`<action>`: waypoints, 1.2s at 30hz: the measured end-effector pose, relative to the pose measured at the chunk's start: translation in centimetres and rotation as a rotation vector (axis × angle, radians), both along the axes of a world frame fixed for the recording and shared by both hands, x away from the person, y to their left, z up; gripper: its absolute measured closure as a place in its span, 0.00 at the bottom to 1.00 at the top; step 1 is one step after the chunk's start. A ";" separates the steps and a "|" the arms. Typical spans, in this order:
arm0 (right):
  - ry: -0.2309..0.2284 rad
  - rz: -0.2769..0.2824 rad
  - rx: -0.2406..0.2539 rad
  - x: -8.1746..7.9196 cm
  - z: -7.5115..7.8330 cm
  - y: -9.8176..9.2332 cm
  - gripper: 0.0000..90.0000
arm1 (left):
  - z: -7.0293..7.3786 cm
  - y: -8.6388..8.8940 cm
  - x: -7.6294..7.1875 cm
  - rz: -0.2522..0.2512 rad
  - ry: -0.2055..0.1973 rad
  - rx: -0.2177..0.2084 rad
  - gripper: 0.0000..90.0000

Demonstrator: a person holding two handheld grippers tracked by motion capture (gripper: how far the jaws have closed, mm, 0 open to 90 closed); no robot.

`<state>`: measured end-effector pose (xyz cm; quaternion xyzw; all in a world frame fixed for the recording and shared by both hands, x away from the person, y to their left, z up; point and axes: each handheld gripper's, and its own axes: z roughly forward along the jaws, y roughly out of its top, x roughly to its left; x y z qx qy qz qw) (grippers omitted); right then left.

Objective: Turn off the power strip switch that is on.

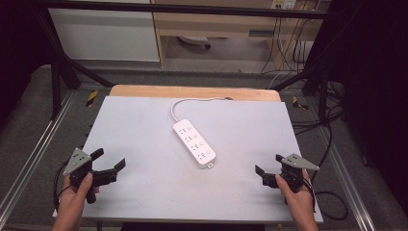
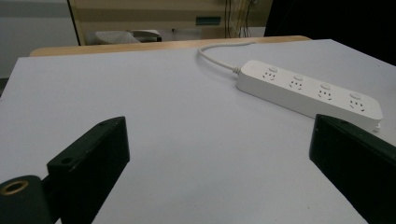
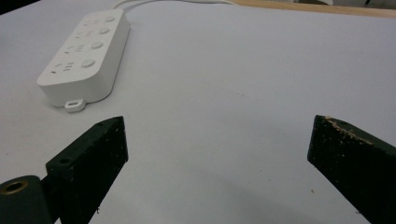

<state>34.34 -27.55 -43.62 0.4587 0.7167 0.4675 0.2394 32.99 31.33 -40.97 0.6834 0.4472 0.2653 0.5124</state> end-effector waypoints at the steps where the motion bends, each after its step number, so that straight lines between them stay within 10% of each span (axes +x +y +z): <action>1: 0.002 0.002 -0.005 0.0 0.0 0.1 0.06 | 0.0 0.0 0.0 0.003 0.002 0.006 0.05; 23: -0.001 0.038 0.004 -0.4 0.6 0.8 0.03 | -0.5 -0.8 0.1 -0.015 0.023 0.043 0.05; 36: 0.000 0.116 -0.014 0.5 4.4 4.0 0.05 | -0.6 -0.7 0.1 -0.009 0.031 0.044 0.05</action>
